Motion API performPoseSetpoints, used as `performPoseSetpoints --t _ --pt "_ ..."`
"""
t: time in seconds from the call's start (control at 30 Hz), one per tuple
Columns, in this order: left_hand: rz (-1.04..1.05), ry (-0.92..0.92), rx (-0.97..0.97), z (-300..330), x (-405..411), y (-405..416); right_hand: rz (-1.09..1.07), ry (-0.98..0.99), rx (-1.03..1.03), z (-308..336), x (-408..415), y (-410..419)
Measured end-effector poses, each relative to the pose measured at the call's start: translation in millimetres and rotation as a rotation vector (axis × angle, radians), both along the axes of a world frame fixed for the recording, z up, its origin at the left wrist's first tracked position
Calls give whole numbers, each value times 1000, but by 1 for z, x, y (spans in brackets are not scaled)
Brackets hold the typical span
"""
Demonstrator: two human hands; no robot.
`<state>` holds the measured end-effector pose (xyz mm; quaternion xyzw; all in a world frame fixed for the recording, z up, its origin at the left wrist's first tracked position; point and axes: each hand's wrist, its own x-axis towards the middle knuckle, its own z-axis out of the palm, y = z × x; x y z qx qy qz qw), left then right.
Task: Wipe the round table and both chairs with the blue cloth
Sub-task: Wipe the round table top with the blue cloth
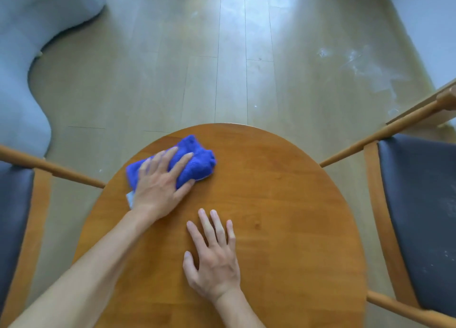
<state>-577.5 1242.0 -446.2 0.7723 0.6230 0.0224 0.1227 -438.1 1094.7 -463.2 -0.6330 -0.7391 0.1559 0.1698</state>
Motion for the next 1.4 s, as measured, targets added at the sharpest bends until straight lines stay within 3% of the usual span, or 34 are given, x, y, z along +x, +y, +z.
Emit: performPoseSetpoints --t 0.1,0.27,0.33,0.57,0.8,1.0,1.1,1.17,1.27,1.4 --pt "193 21 -40 3 -42 -45 11 113 -18 8 18 -2" --pt "297 39 -49 6 -38 -56 -234 -197 -118 17 134 3" --pt "333 24 -5 5 -33 -54 -240 -279 -187 11 167 -2" --pt "593 -22 47 1 21 -24 -219 -272 -134 -6 177 -9" --pt "223 44 47 -7 173 44 -203 -301 -98 -8 177 -9" --pt "-293 -3 56 -11 281 7 -203 -267 -80 -7 179 -7" --pt "-465 -59 56 -7 250 11 -215 -253 -71 -5 180 -6" --pt "-436 -46 71 -6 200 19 -207 -254 -83 -4 180 -6" --pt "-188 -23 109 -5 102 27 -204 -262 -97 -4 179 -6" --pt "299 34 23 0 -5 0 -217 -234 -92 -5 178 -6"
